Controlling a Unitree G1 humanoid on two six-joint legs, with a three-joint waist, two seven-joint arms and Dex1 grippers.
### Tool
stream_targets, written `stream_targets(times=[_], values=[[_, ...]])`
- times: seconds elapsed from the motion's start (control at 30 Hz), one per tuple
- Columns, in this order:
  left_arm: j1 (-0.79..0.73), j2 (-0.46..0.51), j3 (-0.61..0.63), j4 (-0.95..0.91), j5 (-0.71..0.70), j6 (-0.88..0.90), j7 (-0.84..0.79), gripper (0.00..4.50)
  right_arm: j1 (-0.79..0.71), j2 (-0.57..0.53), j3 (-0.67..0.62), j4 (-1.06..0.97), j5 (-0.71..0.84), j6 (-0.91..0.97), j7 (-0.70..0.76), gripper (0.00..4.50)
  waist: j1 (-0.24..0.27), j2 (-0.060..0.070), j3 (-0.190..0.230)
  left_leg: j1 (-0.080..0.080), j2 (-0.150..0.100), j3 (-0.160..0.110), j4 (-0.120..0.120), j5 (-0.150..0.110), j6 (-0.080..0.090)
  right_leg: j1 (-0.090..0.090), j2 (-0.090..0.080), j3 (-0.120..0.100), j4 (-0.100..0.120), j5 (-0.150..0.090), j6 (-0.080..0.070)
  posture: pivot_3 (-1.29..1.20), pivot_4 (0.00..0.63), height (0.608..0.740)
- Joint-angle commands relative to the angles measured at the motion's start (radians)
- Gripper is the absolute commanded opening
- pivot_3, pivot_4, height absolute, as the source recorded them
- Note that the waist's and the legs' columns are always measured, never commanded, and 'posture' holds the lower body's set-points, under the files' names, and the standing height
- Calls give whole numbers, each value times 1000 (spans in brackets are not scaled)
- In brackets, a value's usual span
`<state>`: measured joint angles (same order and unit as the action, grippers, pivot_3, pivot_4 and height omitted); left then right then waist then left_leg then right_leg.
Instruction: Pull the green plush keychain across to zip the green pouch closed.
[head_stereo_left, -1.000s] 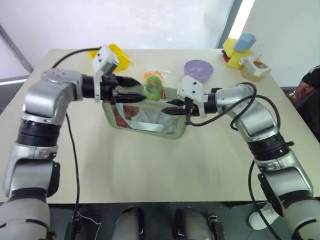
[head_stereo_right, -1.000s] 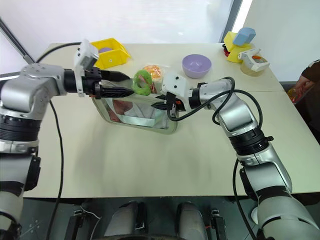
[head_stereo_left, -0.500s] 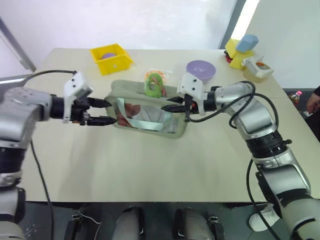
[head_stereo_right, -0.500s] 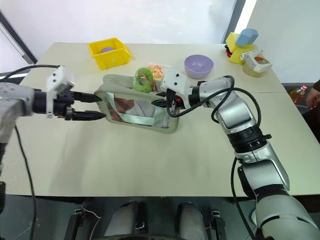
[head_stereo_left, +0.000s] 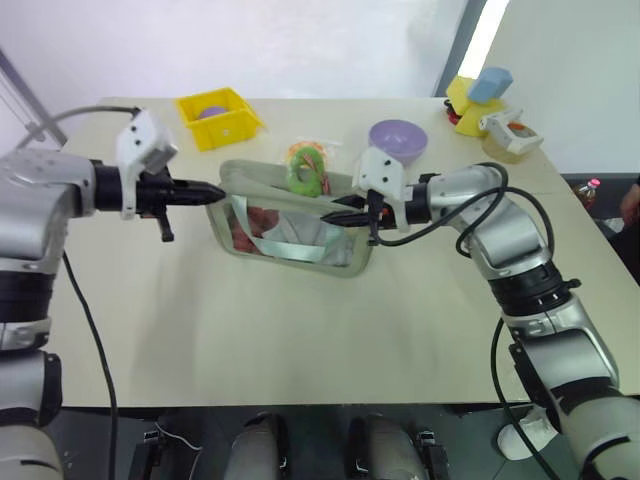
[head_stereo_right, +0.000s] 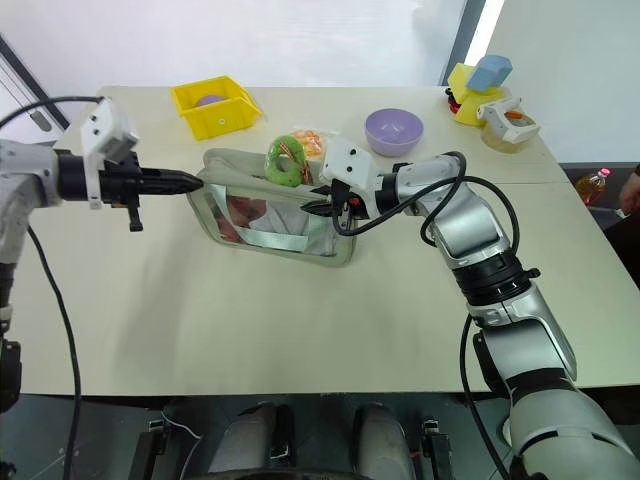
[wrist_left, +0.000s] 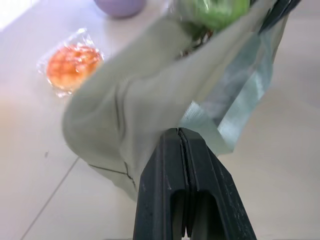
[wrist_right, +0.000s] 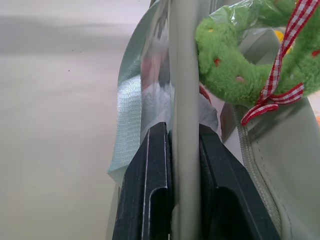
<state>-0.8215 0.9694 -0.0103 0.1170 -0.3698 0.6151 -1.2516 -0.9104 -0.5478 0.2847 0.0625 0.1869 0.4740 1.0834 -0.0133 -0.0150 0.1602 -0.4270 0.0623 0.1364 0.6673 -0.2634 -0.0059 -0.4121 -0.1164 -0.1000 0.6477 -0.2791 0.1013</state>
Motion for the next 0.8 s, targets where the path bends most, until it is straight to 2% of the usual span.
stream_targets(times=[0.03, 0.1, 0.2, 0.5, 0.6, 0.7, 0.8], values=[[-60, 16, 44, 35, -31, 27, -18, 279, -21, 3, -19, -12, -1, -10, 3, 614, 0, 0, 0, 0, 0, 0, 0, 0, 0, 0, 0, 0, 0, 0, 0, 0, 150, 740], [-78, 10, 34, 76, -7, -8, -13, 967, -22, 3, -20, -12, -3, -10, 6, 614, 0, 0, 0, 0, 0, 0, 0, 0, 0, 0, 0, 0, 0, 0, 0, 0, 150, 740], [-73, -6, -8, 108, 27, -33, -15, 2399, -25, 5, -19, -11, -4, -8, 9, 614, -1, 0, 0, 0, 0, 0, 0, 0, 0, 0, 0, 0, 0, 0, 0, 0, 150, 740], [-40, -88, -55, 197, 112, -182, -9, 2399, -19, 8, -17, -29, -3, 6, 6, 614, -1, 0, 0, 0, 0, 0, 0, 0, 0, 0, 0, 0, 0, 0, 0, 0, 150, 740], [-35, -103, -43, 197, 108, -192, -17, 1498, -20, 11, -17, -29, -2, 9, 5, 614, -1, 0, 0, 0, 0, 0, 0, 0, 0, 0, 0, 0, 0, 0, 0, 0, 150, 740], [-38, -106, -25, 182, 94, -166, -18, 51, -23, 11, -19, -26, -4, 11, 1, 614, -1, 0, 0, 0, 0, 0, 0, 0, 0, 0, 0, 0, 0, 0, 0, 0, 150, 740], [-37, -103, -22, 175, 101, -151, -2, 51, -27, 8, -25, -25, 0, 20, 1, 614, -1, 0, 0, 0, 0, 0, 0, 0, 0, 0, 0, 0, 0, 0, 0, 0, 150, 740]])
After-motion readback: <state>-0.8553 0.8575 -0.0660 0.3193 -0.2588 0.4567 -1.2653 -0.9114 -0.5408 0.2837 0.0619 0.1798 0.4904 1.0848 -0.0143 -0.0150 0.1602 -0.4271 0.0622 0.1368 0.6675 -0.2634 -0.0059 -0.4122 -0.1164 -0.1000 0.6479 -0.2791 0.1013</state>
